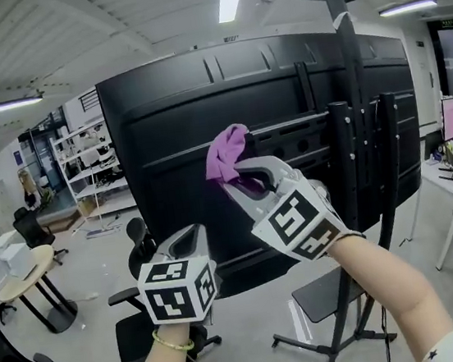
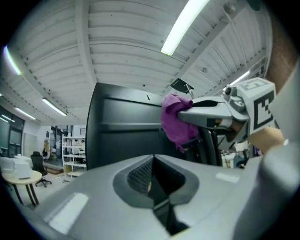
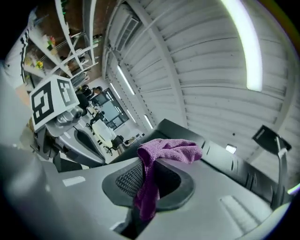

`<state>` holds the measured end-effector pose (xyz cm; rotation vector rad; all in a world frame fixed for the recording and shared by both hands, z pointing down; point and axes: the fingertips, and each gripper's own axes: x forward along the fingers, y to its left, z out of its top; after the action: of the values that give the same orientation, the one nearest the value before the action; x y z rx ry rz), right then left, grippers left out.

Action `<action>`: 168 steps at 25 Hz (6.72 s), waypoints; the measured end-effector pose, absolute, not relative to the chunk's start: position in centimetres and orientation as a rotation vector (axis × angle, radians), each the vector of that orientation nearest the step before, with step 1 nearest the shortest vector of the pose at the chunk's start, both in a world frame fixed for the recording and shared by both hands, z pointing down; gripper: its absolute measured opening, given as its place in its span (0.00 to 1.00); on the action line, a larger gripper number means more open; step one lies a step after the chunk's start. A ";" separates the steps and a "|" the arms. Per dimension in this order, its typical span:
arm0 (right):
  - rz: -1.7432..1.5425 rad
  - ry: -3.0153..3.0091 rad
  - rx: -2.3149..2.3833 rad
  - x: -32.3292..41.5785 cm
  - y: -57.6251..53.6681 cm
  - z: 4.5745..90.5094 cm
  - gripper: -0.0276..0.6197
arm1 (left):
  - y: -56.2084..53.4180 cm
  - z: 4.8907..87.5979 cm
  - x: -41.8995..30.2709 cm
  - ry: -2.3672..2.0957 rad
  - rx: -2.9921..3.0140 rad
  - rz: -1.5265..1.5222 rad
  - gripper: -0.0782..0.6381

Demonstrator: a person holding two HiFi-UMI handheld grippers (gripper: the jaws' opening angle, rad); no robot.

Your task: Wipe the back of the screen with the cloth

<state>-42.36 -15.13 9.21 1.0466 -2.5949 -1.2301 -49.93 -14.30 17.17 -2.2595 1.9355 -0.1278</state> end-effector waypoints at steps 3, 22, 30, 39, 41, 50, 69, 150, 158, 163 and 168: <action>-1.359 -2.561 1.060 -45.4 -18.7 3.1 0.12 | -18.5 10.8 -52.4 1.965 -2.169 -0.102 0.12; -1.825 -1.791 1.198 -54.6 -27.0 3.2 0.12 | -24.3 8.7 -57.5 2.040 -2.051 0.013 0.12; -1.791 -1.802 1.147 -53.0 -26.1 12.7 0.12 | -22.6 19.5 -58.1 2.118 -2.169 0.139 0.12; -1.586 -1.886 0.968 -52.1 -25.9 27.4 0.12 | -21.9 30.1 -57.5 2.210 -2.138 -0.025 0.12; -1.529 -1.913 0.935 -51.8 -25.9 30.4 0.12 | -21.7 31.7 -57.1 2.209 -2.135 -0.061 0.12; -1.275 -1.990 0.825 -51.1 -25.4 40.4 0.12 | -21.1 38.2 -56.2 2.200 -2.224 -0.175 0.12; -0.642 -2.778 1.140 -31.0 -18.2 37.9 0.12 | -17.4 39.6 -39.4 2.150 -2.317 -0.202 0.12; -1.472 -1.988 1.201 30.5 -57.7 25.1 0.11 | -51.2 34.4 20.0 2.188 -2.241 -0.115 0.12; -1.224 -2.056 1.070 30.3 -56.6 37.0 0.11 | -50.6 37.5 20.0 2.208 -2.292 -0.126 0.12; -1.158 -2.064 1.018 29.9 -56.3 40.5 0.11 | -50.4 38.8 19.7 2.227 -2.307 -0.143 0.12; -1.128 -2.088 1.035 29.7 -56.4 40.6 0.11 | -50.2 39.0 19.6 2.226 -2.308 -0.148 0.12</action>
<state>29.67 -56.42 40.65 1.0351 -2.0878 -1.1283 19.55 -50.23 38.96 -2.3084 2.2255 -0.1478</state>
